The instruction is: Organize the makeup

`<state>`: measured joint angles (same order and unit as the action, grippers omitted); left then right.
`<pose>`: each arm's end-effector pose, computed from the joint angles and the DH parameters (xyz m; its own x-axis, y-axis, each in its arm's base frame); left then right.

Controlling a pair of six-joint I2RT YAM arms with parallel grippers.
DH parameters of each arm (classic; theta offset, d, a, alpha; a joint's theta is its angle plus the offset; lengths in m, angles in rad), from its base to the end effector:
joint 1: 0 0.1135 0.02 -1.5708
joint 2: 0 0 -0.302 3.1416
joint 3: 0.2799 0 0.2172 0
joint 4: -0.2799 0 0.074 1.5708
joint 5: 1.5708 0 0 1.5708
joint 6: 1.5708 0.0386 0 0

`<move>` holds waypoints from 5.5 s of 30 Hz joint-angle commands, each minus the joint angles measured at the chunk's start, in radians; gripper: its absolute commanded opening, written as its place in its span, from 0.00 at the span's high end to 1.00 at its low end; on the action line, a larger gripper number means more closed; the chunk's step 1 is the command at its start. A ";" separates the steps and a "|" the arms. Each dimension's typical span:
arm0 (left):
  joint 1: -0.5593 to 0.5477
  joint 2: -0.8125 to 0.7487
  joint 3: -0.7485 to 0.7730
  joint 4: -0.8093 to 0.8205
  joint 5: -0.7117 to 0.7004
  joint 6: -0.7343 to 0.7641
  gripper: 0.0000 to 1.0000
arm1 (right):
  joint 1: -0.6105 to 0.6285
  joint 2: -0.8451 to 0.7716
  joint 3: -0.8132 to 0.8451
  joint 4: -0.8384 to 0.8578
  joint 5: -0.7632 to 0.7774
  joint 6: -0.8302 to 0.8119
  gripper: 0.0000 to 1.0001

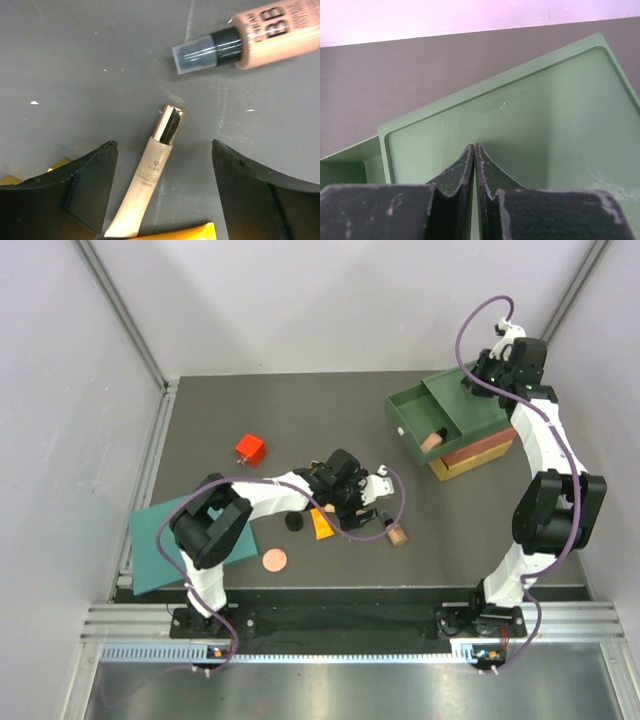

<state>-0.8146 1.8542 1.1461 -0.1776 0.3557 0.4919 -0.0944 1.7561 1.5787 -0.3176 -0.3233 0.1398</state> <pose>0.2453 -0.2797 0.2279 -0.0748 0.7246 -0.6851 0.9853 0.1596 0.0612 0.3885 -0.0245 0.3800 -0.4946 0.1796 -0.8504 -0.1212 0.9546 0.2721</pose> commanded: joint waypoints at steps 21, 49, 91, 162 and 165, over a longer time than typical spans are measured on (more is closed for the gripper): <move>-0.001 -0.021 0.233 -0.097 -0.086 -0.019 1.00 | 0.001 0.105 -0.063 -0.259 0.010 -0.008 0.96; 0.118 -0.063 0.414 0.759 -0.053 -0.955 1.00 | 0.002 0.091 -0.089 -0.250 0.000 -0.005 0.96; 0.043 0.150 0.649 0.672 -0.193 -0.821 0.31 | 0.001 0.074 -0.086 -0.268 0.020 -0.012 0.94; 0.261 -0.043 -0.020 -0.246 -0.081 -0.834 0.22 | 0.002 0.100 -0.102 -0.253 -0.013 -0.009 0.92; 0.261 -0.027 -0.020 -0.241 -0.051 -0.836 0.42 | 0.002 0.105 -0.097 -0.256 -0.016 -0.008 0.92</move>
<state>-0.5568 1.7981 1.1233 -0.4122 0.2531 -0.3450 -0.0948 1.7557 1.5581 -0.2771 -0.3504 0.1421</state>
